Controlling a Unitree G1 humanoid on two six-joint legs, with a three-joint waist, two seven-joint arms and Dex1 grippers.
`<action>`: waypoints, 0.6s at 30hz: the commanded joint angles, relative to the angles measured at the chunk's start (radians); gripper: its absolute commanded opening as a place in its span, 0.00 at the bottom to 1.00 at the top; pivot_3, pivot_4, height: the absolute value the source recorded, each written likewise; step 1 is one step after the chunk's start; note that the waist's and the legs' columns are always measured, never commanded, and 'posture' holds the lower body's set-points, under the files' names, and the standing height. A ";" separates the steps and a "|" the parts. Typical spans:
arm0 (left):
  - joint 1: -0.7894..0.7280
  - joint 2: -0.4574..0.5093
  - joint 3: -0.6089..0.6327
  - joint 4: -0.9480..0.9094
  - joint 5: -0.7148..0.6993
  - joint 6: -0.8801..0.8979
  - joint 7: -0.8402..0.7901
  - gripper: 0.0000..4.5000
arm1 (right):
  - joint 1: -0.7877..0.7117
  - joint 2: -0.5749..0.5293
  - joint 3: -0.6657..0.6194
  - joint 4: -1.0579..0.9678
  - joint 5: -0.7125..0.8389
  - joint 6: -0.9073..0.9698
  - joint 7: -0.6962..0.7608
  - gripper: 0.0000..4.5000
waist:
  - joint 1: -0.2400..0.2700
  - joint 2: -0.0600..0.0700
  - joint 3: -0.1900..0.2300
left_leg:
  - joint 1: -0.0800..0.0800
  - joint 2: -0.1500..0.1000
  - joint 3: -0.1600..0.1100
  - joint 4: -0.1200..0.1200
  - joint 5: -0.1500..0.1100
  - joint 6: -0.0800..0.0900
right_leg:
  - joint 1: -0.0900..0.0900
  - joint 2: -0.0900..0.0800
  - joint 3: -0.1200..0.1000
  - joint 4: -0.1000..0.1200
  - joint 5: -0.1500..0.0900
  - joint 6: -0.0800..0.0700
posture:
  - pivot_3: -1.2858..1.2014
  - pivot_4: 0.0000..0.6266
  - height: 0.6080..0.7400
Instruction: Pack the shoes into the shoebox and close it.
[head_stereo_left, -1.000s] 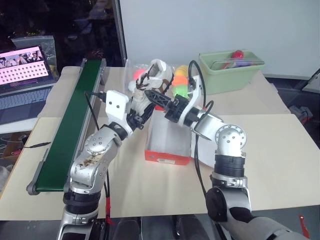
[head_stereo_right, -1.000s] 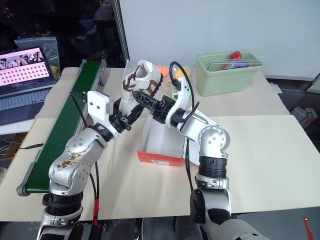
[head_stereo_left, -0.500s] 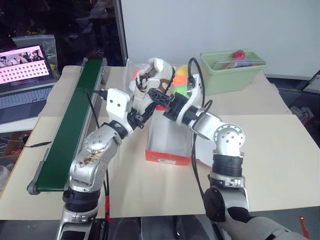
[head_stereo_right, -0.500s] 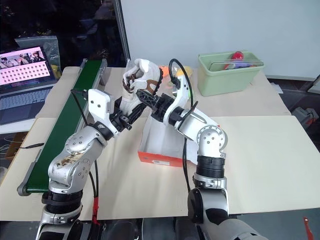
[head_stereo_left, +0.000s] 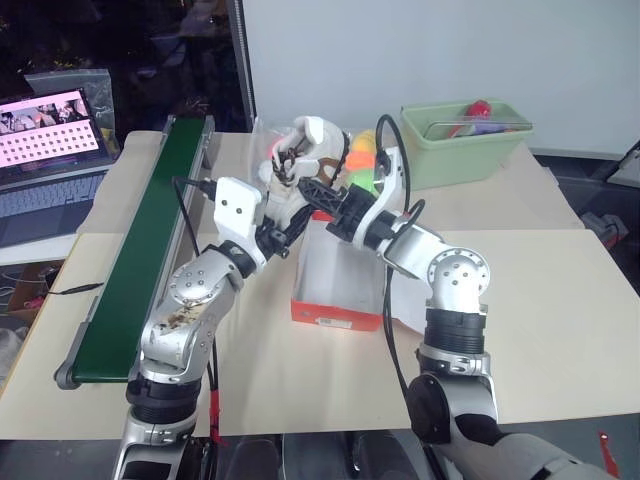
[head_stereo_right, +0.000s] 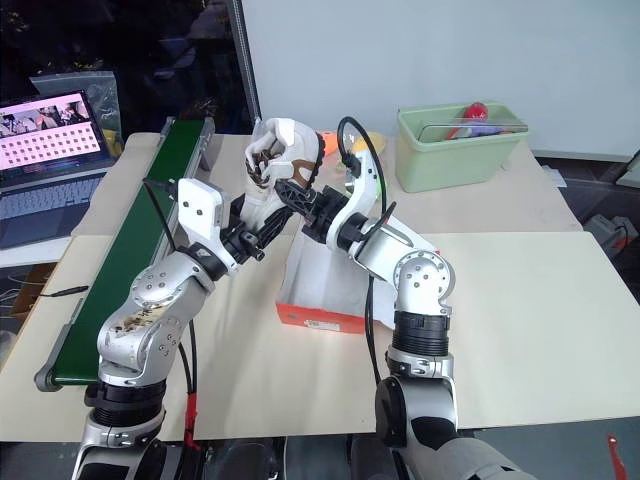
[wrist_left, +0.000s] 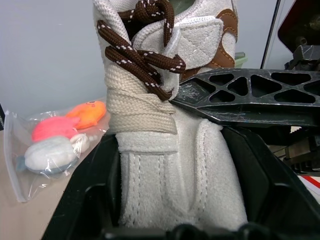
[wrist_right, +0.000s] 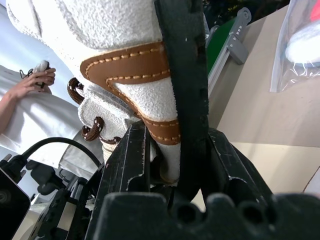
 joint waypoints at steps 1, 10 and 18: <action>-0.014 -0.007 -0.013 -0.043 -0.005 -0.005 -0.005 0.53 | -0.014 0.049 0.013 -0.056 0.045 -0.047 0.001 0.24 | 0.000 0.000 0.000 | 0.000 0.000 0.000 0.000 0.000 0.000 | 0.000 0.000 0.000 0.000 0.000 0.000 | 0.52 0.24 0.92; -0.023 0.001 0.000 -0.043 0.010 -0.019 -0.013 0.96 | -0.013 0.036 0.022 -0.052 0.042 -0.065 -0.004 0.24 | -0.001 0.000 0.000 | 0.000 0.000 0.000 0.000 0.000 0.000 | 0.000 0.000 0.000 0.000 0.000 0.000 | 0.52 0.24 0.92; -0.001 0.028 -0.024 -0.056 0.035 -0.036 -0.030 0.98 | -0.091 -0.017 -0.067 0.083 -0.090 -0.338 -0.115 0.24 | 0.002 0.000 0.000 | 0.000 0.000 0.000 0.000 0.000 0.000 | 0.000 0.000 0.000 0.000 0.000 0.000 | 0.52 0.24 0.92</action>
